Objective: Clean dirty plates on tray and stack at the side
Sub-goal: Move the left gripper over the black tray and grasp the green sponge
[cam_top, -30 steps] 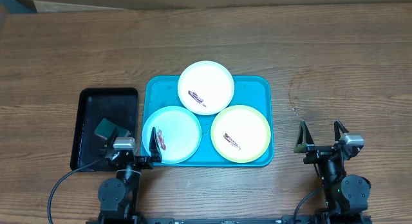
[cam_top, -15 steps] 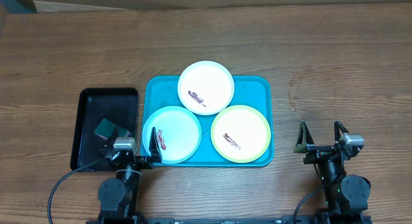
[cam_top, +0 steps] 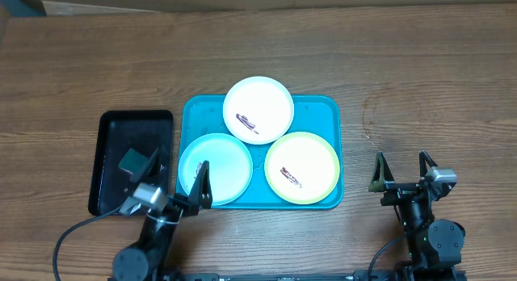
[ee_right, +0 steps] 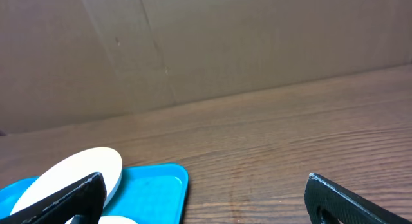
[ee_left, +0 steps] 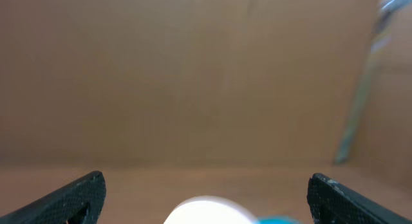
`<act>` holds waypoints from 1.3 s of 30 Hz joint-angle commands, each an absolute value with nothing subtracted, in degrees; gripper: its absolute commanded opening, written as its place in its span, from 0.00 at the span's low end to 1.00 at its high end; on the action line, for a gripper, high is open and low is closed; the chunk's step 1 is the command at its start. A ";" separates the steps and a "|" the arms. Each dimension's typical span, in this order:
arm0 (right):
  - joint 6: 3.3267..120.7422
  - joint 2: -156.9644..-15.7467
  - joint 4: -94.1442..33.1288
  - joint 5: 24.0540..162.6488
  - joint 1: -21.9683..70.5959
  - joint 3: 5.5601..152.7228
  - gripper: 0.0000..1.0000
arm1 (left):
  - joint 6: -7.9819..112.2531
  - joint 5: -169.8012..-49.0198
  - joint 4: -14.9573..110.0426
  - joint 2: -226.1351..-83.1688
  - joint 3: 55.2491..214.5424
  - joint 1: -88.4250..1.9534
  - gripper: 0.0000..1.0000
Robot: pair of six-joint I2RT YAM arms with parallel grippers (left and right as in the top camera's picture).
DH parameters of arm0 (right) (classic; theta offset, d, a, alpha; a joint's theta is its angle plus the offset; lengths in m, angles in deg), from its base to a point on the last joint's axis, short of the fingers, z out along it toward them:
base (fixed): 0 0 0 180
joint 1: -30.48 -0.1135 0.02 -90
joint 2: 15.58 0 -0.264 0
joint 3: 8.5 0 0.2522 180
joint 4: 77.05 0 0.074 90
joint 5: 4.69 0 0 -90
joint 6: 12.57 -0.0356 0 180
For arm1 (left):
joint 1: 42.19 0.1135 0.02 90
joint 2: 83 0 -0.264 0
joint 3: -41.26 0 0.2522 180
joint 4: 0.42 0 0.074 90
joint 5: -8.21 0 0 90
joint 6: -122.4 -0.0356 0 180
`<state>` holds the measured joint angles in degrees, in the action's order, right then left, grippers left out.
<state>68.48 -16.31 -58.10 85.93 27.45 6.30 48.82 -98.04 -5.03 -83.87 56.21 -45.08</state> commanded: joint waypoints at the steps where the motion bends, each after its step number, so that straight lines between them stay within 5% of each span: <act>1: 68.72 -15.81 -58.45 85.36 27.52 5.71 1.00 | 46.97 -100.03 -2.35 -83.61 61.96 -45.19 1.00; 5: 68.72 -15.81 -58.45 85.36 27.52 5.71 1.00 | 34.07 -86.26 19.14 -88.94 75.58 -45.19 1.00; 12: 68.72 -15.81 -58.45 85.36 27.52 5.71 1.00 | 34.53 -67.90 49.56 -113.27 99.25 -45.19 1.00; 21: 68.72 -15.81 -58.45 85.36 27.52 5.71 1.00 | 40.78 -54.27 55.29 -137.33 109.72 -43.22 1.00; 26: 68.72 -15.81 -58.45 85.36 27.52 5.71 1.00 | 50.16 -63.90 54.50 -146.60 109.72 -34.44 1.00; 39: 68.72 -15.81 -58.45 85.36 27.52 5.71 1.00 | 50.66 -82.44 57.80 -166.23 109.69 -21.26 1.00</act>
<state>68.48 -16.31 -58.12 85.91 27.45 6.30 49.26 -74.77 58.24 -164.08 108.65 -23.40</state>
